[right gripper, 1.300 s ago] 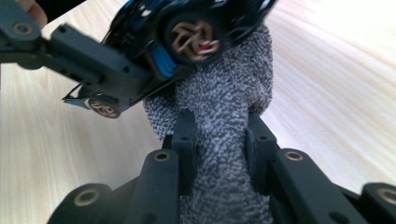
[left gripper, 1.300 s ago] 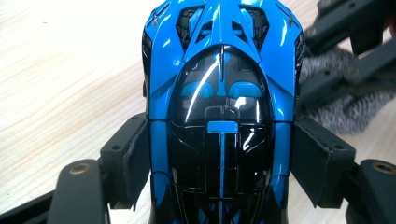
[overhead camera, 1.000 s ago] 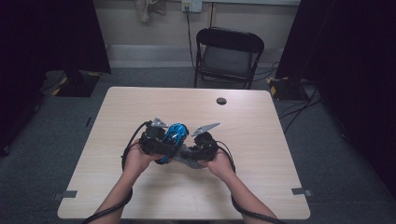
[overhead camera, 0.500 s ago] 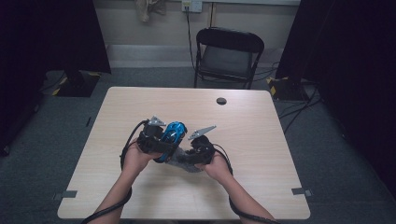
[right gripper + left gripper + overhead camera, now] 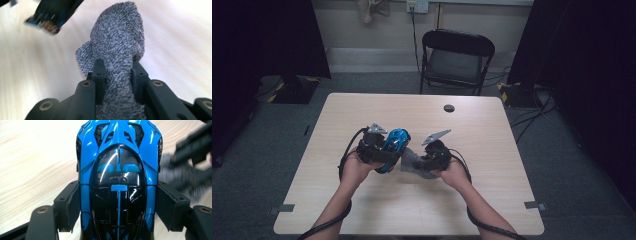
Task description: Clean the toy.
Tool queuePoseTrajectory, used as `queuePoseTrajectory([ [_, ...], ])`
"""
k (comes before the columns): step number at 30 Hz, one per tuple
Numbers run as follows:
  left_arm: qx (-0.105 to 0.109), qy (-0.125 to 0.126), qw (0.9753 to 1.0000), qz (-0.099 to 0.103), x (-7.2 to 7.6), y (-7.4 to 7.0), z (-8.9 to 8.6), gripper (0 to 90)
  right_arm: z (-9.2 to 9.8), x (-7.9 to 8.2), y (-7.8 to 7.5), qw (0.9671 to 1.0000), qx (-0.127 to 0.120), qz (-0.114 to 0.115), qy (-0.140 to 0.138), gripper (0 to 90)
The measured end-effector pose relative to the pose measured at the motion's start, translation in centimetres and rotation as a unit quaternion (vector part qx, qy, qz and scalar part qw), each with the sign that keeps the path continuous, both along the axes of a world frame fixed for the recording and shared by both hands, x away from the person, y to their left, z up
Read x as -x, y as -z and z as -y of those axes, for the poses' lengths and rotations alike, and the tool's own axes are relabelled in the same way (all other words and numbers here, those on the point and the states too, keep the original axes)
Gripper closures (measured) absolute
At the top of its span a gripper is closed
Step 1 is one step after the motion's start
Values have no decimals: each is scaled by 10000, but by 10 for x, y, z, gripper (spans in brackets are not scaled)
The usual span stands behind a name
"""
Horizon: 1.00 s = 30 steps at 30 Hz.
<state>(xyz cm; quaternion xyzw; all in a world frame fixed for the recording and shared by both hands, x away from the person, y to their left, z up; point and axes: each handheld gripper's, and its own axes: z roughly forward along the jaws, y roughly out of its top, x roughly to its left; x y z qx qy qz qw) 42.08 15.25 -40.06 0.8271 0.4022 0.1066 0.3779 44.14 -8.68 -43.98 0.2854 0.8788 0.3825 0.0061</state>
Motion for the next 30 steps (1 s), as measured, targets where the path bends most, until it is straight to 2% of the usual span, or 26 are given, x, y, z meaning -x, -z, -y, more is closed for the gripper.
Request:
queuePoseTrajectory([
  [3, -34, 72, 10000, 9, 1, 0, 4, 279, 12, -8, -10, 9995, 55, 207, 247, 711],
  [10, -111, 164, 9998, -29, 3, 3, 10, 279, 33, -27, -34, 9959, 18, 503, 756, 710],
  [15, -181, 241, 9995, -68, 4, 6, 15, 279, 30, -29, -39, 9956, 17, 558, 752, 711],
  [18, -162, 249, 9995, -56, 4, 8, 16, 279, 23, -27, -40, 9964, -34, 542, 651, 710],
  [20, -193, 234, 9995, -57, 4, 8, 15, 279, 15, -24, -37, 9974, -96, 490, 513, 711],
  [25, -144, 193, 9997, -83, 4, 8, 14, 279, 10, -23, -33, 9979, -168, 396, 485, 711],
  [30, -160, 216, 9996, 9, 4, 5, 14, 279, 5, -21, -28, 9985, -151, 341, 394, 711],
])
